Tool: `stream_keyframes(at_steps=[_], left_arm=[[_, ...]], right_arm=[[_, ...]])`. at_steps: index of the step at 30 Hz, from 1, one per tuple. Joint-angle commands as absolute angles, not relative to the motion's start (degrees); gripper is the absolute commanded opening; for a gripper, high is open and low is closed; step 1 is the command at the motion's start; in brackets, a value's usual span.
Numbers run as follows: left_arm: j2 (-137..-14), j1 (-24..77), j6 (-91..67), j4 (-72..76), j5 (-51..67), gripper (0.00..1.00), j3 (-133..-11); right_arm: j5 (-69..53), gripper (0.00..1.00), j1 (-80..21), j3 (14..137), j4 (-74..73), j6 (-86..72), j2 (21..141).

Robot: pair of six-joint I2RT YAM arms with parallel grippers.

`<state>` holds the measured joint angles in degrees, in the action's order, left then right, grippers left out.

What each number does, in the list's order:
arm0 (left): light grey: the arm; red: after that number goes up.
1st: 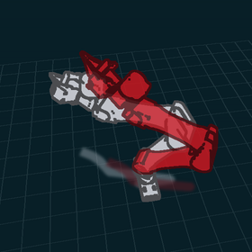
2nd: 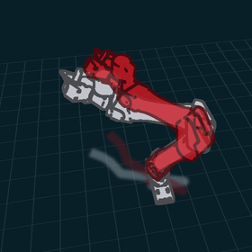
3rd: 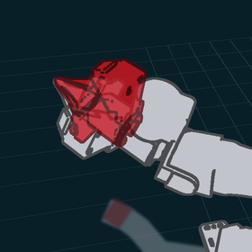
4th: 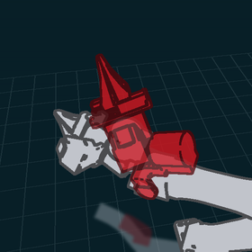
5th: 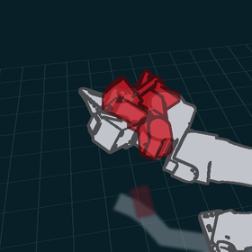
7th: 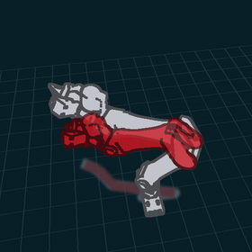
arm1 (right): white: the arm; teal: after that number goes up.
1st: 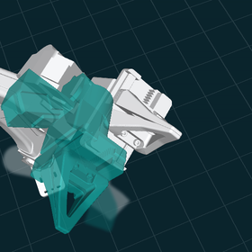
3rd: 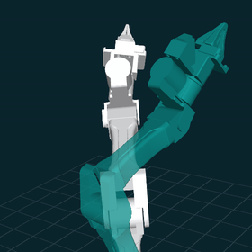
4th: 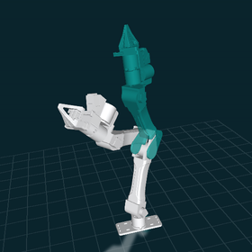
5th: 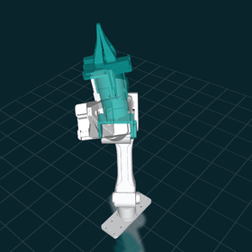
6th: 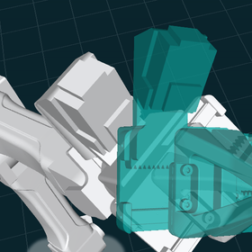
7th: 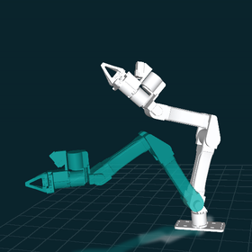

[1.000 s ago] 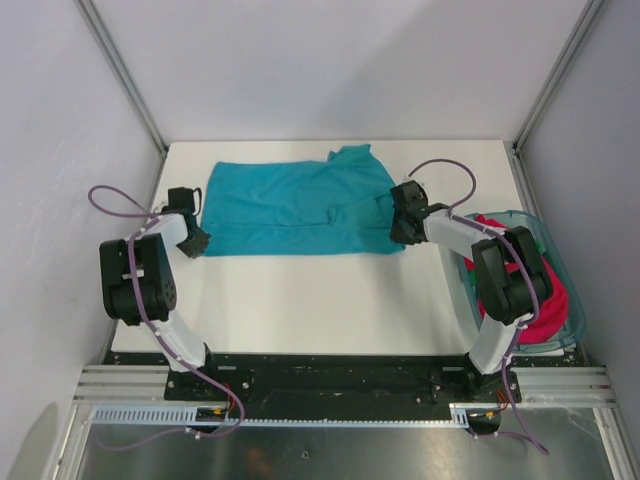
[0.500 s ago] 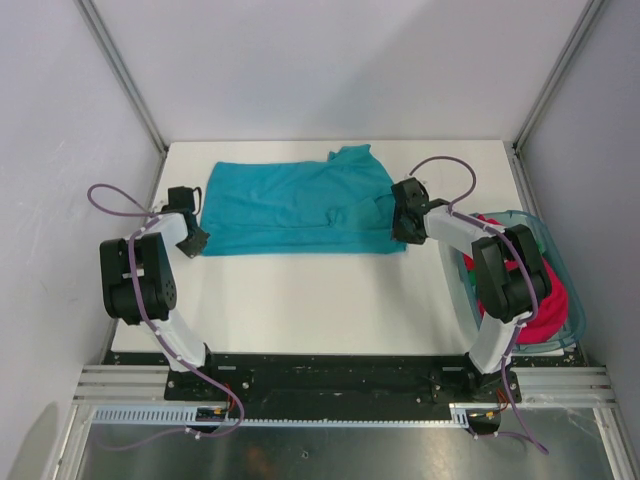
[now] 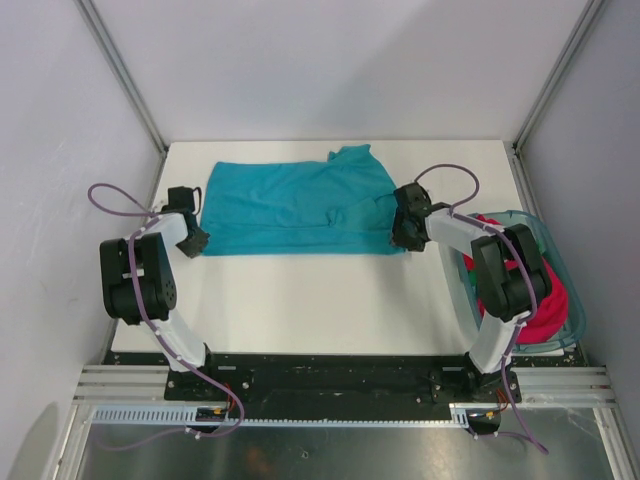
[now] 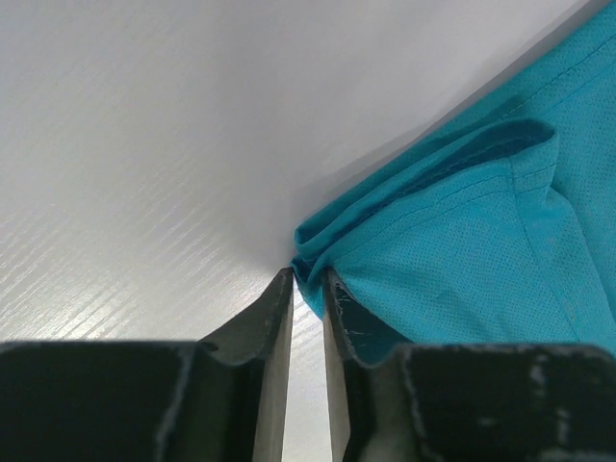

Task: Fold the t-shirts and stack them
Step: Fold the flattened tshirt in 1/3 of the way

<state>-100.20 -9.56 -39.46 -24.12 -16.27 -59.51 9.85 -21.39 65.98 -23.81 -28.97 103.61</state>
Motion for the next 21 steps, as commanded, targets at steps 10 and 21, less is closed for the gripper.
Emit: stream_keyframes(at_steps=[10, 21], left_arm=[[-95.12, -10.12, -38.47, -19.72, -13.78, 0.37, -59.50], [-94.71, -10.87, -39.50, -19.69, -14.90, 0.39, -57.80]], right_arm=[[11.36, 0.33, -21.26, 65.05, -21.63, -31.02, 105.27], [11.04, 0.26, -21.42, 65.05, -21.37, -29.93, 105.60]])
